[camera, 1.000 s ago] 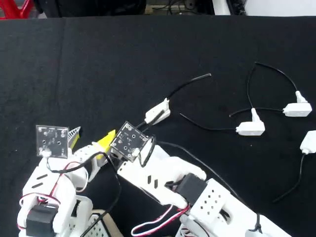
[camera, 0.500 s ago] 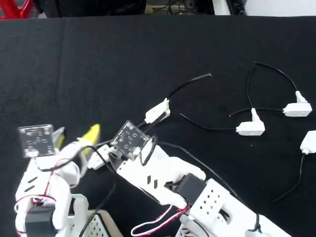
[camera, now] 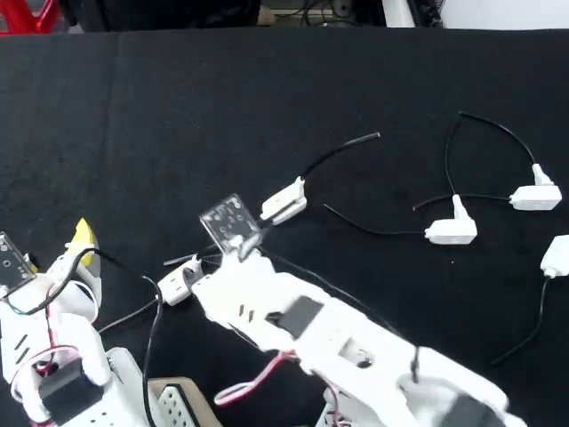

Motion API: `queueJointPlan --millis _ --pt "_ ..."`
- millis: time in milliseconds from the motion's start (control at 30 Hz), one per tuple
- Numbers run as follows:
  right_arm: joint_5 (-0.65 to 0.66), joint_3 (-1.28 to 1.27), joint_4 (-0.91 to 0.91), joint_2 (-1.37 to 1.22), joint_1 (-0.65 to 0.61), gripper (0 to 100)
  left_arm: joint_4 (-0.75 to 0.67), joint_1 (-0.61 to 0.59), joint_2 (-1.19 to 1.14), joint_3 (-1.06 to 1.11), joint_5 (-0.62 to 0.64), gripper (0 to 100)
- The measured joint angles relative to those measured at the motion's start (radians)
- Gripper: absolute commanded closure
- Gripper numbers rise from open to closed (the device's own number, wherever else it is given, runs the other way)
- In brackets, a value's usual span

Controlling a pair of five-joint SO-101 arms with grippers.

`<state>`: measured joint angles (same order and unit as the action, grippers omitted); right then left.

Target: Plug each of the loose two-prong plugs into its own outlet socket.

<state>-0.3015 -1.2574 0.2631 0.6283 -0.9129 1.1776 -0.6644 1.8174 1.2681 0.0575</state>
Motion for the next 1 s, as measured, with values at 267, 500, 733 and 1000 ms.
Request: queueJointPlan --millis 267,500,733,1000 --pt "-0.009 0.060 -0.026 -0.132 0.000 98.6 -0.009 -0.044 0.002 0.014 0.000 68" --pt "-0.009 0.061 -0.087 -0.132 0.031 98.6 -0.009 -0.044 0.002 0.014 0.000 68" --pt "-0.009 0.061 -0.132 -0.219 0.043 98.6 -0.009 -0.044 0.002 0.014 0.000 68" --pt "-0.009 0.084 -0.206 -0.311 0.046 98.6 -0.009 -0.044 -0.002 0.025 0.000 68"
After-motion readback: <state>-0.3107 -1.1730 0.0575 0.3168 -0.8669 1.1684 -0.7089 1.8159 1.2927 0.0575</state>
